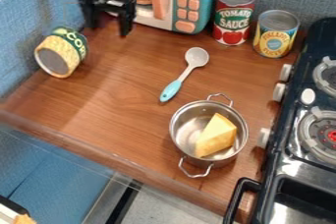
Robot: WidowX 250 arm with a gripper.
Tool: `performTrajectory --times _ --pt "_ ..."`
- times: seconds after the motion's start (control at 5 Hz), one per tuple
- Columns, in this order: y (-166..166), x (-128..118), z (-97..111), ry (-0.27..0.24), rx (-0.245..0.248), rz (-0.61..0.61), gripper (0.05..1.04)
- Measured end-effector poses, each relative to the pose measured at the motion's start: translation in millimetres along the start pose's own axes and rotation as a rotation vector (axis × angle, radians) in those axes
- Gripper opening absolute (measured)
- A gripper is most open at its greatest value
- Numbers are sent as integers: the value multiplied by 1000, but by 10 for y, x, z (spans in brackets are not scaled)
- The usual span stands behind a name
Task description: Drop a can and make it go straight to the left side of the table
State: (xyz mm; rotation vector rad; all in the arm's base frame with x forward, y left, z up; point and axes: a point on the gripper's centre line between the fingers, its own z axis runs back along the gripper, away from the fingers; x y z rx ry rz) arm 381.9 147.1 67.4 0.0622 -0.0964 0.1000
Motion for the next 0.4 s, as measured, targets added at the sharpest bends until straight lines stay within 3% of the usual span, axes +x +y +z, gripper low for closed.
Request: performTrajectory --times 0.4 --pt "-438 -83 212 -15 -43 -78 1000"
